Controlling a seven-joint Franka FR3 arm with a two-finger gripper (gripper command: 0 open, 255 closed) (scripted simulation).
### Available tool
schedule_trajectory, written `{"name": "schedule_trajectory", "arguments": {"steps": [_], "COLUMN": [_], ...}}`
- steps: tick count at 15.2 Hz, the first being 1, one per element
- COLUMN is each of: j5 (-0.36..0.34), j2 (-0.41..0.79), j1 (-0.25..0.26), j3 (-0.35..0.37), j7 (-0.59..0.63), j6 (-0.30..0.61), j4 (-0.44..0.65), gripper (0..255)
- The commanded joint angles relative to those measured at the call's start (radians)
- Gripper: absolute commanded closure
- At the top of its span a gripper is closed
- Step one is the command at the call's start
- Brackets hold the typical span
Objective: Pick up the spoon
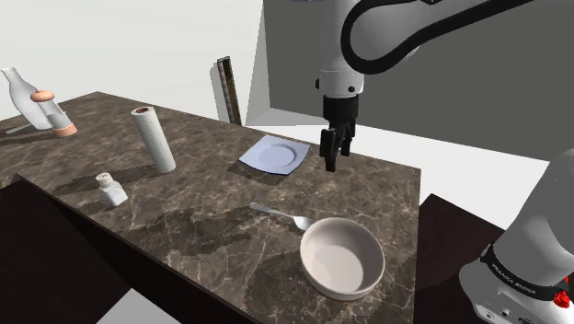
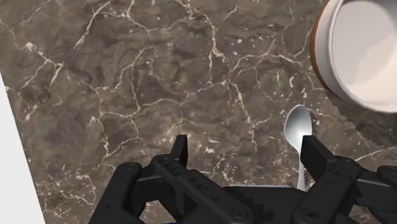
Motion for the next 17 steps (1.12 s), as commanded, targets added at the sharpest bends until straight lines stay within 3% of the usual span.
{"name": "schedule_trajectory", "arguments": {"steps": [1, 13, 17], "j5": [0.002, -0.076, -0.081], "j2": [0.058, 0.479, 0.507], "j1": [0.013, 0.106, 0.110], "j3": [0.021, 0.114, 0.112], "j7": [0.012, 0.121, 0.120], "j6": [0.036, 0.155, 0.203], "j4": [0.023, 0.323, 0.302], "gripper": [0, 0, 0]}}
